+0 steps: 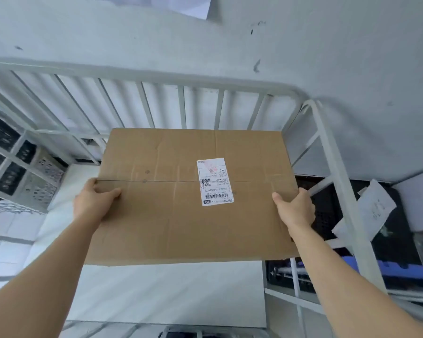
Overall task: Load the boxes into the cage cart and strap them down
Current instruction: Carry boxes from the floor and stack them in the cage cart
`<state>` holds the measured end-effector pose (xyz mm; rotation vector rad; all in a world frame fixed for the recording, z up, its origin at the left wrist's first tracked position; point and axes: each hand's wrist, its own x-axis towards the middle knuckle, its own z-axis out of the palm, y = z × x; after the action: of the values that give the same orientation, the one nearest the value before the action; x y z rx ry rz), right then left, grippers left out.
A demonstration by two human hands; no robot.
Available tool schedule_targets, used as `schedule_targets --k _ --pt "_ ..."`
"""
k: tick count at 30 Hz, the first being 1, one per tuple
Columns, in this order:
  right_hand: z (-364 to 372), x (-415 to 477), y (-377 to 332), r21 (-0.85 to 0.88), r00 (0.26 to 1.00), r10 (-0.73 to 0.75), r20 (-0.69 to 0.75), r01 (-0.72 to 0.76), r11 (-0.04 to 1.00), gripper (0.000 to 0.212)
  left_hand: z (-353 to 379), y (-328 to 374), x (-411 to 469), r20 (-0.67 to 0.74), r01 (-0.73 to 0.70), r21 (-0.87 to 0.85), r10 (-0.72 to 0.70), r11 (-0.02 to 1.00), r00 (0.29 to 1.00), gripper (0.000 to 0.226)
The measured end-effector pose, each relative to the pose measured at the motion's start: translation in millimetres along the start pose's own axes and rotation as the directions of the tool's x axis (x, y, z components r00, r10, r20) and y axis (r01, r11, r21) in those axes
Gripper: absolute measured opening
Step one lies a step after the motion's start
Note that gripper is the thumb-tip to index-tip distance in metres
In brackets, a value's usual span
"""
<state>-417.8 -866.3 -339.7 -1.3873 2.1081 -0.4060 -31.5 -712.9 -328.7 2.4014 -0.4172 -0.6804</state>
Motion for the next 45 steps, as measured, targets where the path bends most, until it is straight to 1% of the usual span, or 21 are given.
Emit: schedule_targets --k 2,6,8,12,15,22,29,32,35,40,41,43,45 --pt "23.3 17.4 5.5 0.000 1.000 0.020 0.016 -0.020 1.000 0.067 20.4 -6.2 20.7 0.034 0.024 -0.015 -0.023 1.000 0.999 0.070" --pt "70.0 48.4 20.2 0.003 0.997 0.066 0.046 -0.066 0.998 0.079 63.1 -23.2 62.9 0.088 0.051 -0.008 -0.050 0.999 0.995 0.070" --pt "92.9 63.2 29.9 -0.004 0.994 0.089 0.057 -0.089 0.996 0.081 86.1 -31.4 84.0 0.111 0.057 -0.001 -0.056 0.998 0.992 0.069" --pt "141.5 91.9 54.8 0.013 0.990 0.116 0.083 -0.118 0.993 0.094 131.3 -45.6 121.9 0.155 0.062 0.017 -0.064 0.998 0.986 0.071" --pt "175.3 112.5 74.4 0.009 0.986 0.147 0.083 -0.148 0.989 0.097 165.7 -58.0 149.3 0.179 0.072 0.037 -0.078 0.997 0.981 0.072" --pt "246.0 161.4 110.3 -0.013 0.977 0.199 0.078 -0.199 0.980 0.094 242.5 -88.7 198.0 0.219 0.058 0.112 -0.081 0.992 0.972 0.071" --pt "301.1 197.0 144.6 -0.026 0.971 0.218 0.100 -0.217 0.976 0.093 295.8 -122.2 232.9 0.236 0.055 0.162 -0.092 0.985 0.967 0.069" --pt "317.8 208.9 155.8 -0.045 0.969 0.223 0.102 -0.219 0.975 0.092 313.9 -131.1 246.7 0.249 0.022 0.191 -0.070 0.981 0.966 0.070" --pt "331.5 220.4 166.0 -0.032 0.971 0.213 0.111 -0.211 0.977 0.091 329.4 -137.6 258.7 0.282 -0.041 0.215 -0.022 0.976 0.959 0.068" --pt "340.2 238.1 164.2 -0.036 0.977 0.165 0.133 -0.161 0.986 0.092 346.8 -137.9 269.7 0.294 -0.138 0.241 0.064 0.961 0.954 0.053" --pt "339.0 238.6 162.7 -0.062 0.978 0.151 0.144 -0.143 0.988 0.094 347.2 -138.3 269.0 0.288 -0.166 0.270 0.085 0.948 0.954 0.056" --pt "334.1 231.7 160.7 -0.163 0.976 0.112 0.187 -0.081 0.983 0.101 346.0 -141.9 261.4 0.288 -0.230 0.351 0.129 0.908 0.949 0.069" --pt "328.1 214.7 162.2 -0.299 0.963 0.051 0.265 0.032 0.954 0.113 343.9 -144.5 238.3 0.310 -0.271 0.452 0.136 0.850 0.941 0.082"
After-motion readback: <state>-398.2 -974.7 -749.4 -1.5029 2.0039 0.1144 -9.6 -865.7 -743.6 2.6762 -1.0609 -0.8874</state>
